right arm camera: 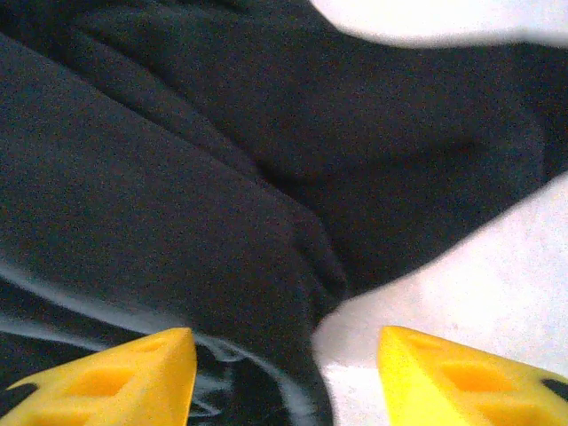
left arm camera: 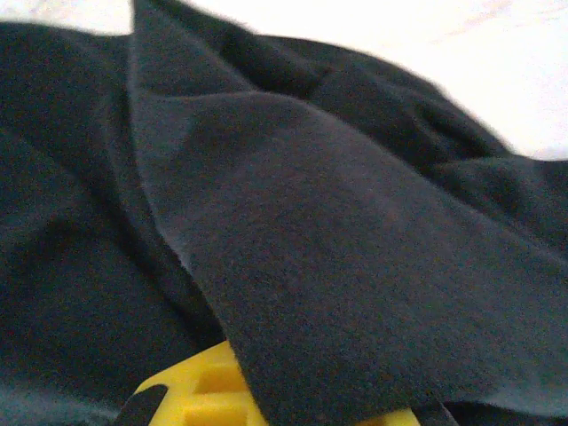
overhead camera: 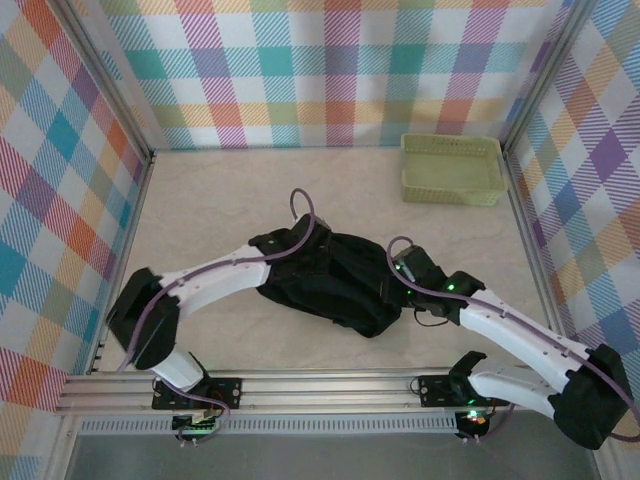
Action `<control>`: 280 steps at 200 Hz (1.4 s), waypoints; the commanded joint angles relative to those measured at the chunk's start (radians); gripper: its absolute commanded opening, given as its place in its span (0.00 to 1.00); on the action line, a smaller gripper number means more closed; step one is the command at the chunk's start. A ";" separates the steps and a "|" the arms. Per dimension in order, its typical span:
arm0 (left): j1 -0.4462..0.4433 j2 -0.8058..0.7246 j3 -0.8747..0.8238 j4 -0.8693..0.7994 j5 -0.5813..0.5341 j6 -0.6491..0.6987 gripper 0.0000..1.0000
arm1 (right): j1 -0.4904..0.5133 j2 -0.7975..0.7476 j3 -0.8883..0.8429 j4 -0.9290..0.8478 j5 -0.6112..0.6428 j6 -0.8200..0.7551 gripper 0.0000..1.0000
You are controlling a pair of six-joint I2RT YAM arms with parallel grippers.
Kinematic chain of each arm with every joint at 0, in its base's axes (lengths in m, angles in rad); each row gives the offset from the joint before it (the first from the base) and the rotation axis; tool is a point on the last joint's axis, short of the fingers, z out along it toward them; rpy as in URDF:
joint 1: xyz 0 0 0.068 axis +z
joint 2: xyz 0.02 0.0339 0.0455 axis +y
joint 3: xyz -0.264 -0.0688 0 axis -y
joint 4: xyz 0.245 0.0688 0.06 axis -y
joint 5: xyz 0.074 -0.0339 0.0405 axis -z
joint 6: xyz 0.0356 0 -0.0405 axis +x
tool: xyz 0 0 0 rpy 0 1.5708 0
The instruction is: Fold the inside-out t-shirt
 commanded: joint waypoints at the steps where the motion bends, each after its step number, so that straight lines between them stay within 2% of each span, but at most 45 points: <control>1: -0.021 -0.086 -0.066 0.068 0.087 0.022 0.00 | 0.112 -0.009 0.087 0.013 0.090 -0.149 0.63; 19: -0.029 -0.122 -0.111 0.082 0.100 0.016 0.00 | 0.138 0.038 0.102 0.078 0.072 -0.190 0.68; 54: -0.030 -0.142 -0.166 0.086 0.083 0.007 0.00 | 0.139 0.173 0.122 0.231 0.018 -0.273 0.71; 79: -0.031 -0.141 -0.188 0.098 0.089 0.008 0.00 | 0.139 0.324 0.194 0.258 -0.018 -0.295 0.67; 95: -0.034 -0.139 -0.194 0.091 0.091 0.011 0.00 | 0.138 0.395 0.218 0.272 0.015 -0.290 0.65; 114: -0.036 -0.153 -0.220 0.102 0.088 0.009 0.01 | 0.115 0.459 0.253 0.255 0.072 -0.291 0.51; 147: -0.048 -0.155 -0.255 0.114 0.096 0.017 0.04 | 0.032 0.457 0.270 0.271 0.080 -0.312 0.08; 166: -0.064 -0.144 -0.268 0.130 0.097 0.023 0.05 | 0.003 0.446 0.274 0.295 0.070 -0.334 0.00; 201: -0.097 -0.133 -0.274 0.168 0.094 0.042 0.12 | 0.001 0.425 0.249 0.301 0.060 -0.346 0.02; 213: -0.099 -0.126 -0.268 0.160 0.077 0.041 0.12 | 0.006 0.398 0.226 0.294 0.044 -0.339 0.11; 227: -0.099 -0.122 -0.266 0.155 0.057 0.040 0.12 | 0.037 0.356 0.201 0.268 0.046 -0.335 0.29; 237: -0.099 -0.130 -0.273 0.165 0.046 0.034 0.12 | 0.068 0.327 0.192 0.234 0.060 -0.330 0.35; 260: -0.097 -0.162 -0.302 0.202 0.028 0.022 0.15 | 0.175 0.239 0.159 0.205 0.072 -0.315 0.36; 280: -0.097 -0.172 -0.311 0.210 0.017 0.020 0.15 | 0.214 0.178 0.114 0.262 -0.033 -0.251 0.35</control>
